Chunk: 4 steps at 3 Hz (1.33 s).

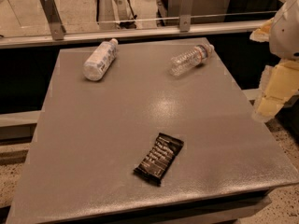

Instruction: Move rxbar chocolate near blue plastic bottle

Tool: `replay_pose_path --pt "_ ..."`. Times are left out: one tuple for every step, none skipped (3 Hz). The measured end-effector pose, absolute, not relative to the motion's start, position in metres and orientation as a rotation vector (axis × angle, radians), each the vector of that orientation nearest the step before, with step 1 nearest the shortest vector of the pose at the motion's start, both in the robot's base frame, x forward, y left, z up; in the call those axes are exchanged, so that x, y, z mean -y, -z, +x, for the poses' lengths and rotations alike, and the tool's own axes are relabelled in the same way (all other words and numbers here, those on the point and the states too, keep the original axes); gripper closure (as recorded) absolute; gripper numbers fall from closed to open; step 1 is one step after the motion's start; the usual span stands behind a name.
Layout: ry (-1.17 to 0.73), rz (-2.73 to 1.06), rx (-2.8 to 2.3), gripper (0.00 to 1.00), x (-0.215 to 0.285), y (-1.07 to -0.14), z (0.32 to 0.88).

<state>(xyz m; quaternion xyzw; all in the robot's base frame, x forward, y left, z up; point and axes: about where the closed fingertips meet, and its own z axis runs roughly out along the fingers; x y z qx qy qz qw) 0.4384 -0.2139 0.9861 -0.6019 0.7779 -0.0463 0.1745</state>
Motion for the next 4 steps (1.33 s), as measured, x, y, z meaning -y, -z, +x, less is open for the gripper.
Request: replay_pose_path --pt "0.131 -1.706 -2.205 0.0 0.214 -0.986 0.438" --pt "0.083 -1.767 -2.166 0.0 0.187 -0.966 0.434" --pt "-0.032 -1.856 -2.099 0.0 0.139 -0.93 0.419" --pt "-0.167 -1.927 -2.063 0.0 0.091 -0.893 0.398"
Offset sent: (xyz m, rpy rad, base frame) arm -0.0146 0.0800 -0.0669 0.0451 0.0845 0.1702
